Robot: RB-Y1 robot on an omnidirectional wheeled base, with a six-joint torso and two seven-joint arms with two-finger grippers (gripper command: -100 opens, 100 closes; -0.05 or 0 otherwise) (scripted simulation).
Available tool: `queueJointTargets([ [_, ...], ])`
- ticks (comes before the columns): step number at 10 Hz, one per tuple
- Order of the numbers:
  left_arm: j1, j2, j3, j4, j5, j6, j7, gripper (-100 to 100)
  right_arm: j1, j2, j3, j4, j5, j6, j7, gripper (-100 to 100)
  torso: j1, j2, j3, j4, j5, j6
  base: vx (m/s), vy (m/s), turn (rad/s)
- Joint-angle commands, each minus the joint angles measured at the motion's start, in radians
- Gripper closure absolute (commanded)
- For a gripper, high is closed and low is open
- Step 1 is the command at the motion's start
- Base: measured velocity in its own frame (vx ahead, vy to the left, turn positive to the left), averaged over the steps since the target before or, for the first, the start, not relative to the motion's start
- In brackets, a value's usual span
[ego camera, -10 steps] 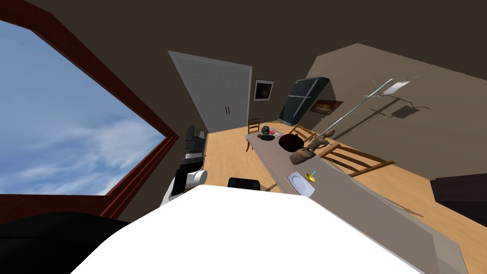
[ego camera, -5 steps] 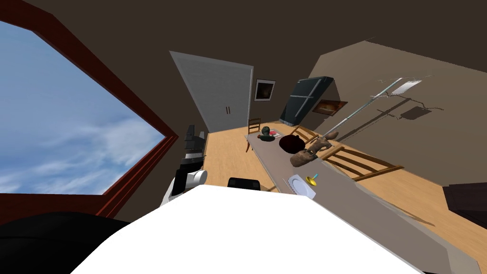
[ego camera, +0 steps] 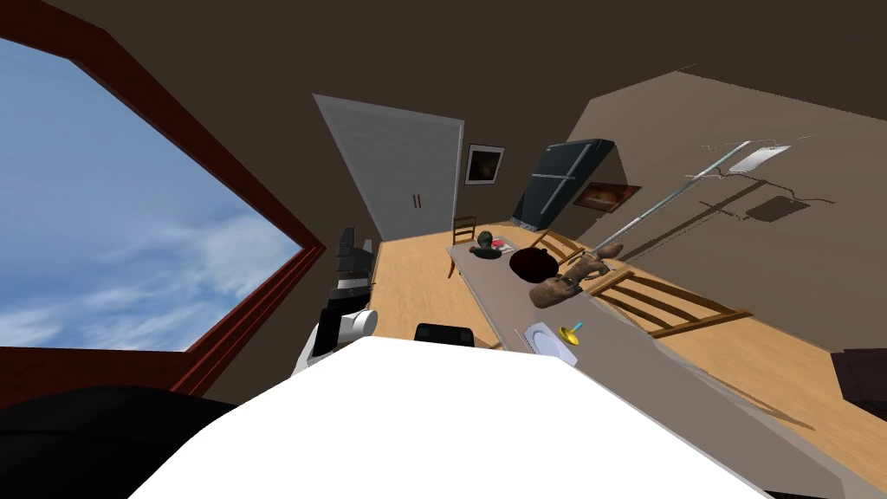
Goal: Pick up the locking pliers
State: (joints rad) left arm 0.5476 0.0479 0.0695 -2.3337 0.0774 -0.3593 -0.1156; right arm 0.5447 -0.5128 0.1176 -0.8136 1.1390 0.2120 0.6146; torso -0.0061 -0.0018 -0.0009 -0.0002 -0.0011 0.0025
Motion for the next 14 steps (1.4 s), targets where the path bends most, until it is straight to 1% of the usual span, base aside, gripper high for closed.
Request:
queueJointTargets([
  [1,0.0,0.0,0.0,0.0,0.0,0.0,0.0,0,0.018,-0.006,0.02,-0.034,-0.042,0.021,0.022,-100,0.0,0.0,0.0,0.0,0.0,0.0,0.022,-0.032,-0.005],
  [2,0.0,0.0,0.0,0.0,0.0,0.0,0.0,0,0.012,-0.003,0.011,-0.021,-0.022,0.011,0.006,-100,0.002,0.001,0.0,0.0,0.0,0.0,0.006,-0.01,-0.003],
  [3,0.0,0.0,0.0,0.0,0.0,0.0,0.0,0,0.013,-0.004,0.013,-0.023,-0.026,0.014,0.01,100,0.003,0.002,0.001,0.0,0.001,0.0,0.0,0.0,0.0],
  [7,0.0,0.0,0.0,0.0,0.0,0.0,0.0,0,0.013,-0.004,0.013,-0.023,-0.025,0.014,0.01,100,0.004,0.003,0.002,0.001,0.001,0.0,0.0,0.0,0.0],
  [8,0.0,0.0,0.0,0.0,0.0,0.0,0.0,0,0.013,-0.004,0.013,-0.023,-0.025,0.014,0.01,0,0.004,0.003,0.002,0.001,0.001,0.0,0.0,0.0,0.0],
  [9,0.0,0.0,0.0,0.0,0.0,0.0,0.0,0,-0.024,-0.02,0.03,0.009,-0.075,0.0,0.056,100,0.004,0.003,0.002,0.001,0.001,0.0,-0.035,0.046,-0.065],
  [11,0.0,0.0,0.0,0.0,0.0,0.0,0.0,0,-0.024,-0.02,0.03,0.009,-0.08,0.0,0.056,100,0.007,0.006,0.003,0.001,0.001,0.001,-0.037,0.042,-0.026],
  [12,0.0,0.0,0.0,0.0,0.0,0.0,0.0,0,-0.067,-0.035,0.039,0.052,-0.118,-0.022,0.09,100,0.006,0.005,0.003,0.001,0.001,0.0,-0.029,0.038,-0.062],
  [13,0.0,0.0,0.0,0.0,0.0,0.0,0.0,0,-0.097,-0.049,0.049,0.083,-0.142,-0.043,0.117,100,0.006,0.005,0.002,0.001,0.001,0.0,-0.062,0.068,-0.087],
  [14,0.0,0.0,0.0,0.0,0.0,0.0,0.0,0,-0.11,-0.049,0.049,0.095,-0.149,-0.043,0.124,100,0.006,0.006,0.003,0.001,-0.001,0.001,-0.044,0.066,-0.04],
])
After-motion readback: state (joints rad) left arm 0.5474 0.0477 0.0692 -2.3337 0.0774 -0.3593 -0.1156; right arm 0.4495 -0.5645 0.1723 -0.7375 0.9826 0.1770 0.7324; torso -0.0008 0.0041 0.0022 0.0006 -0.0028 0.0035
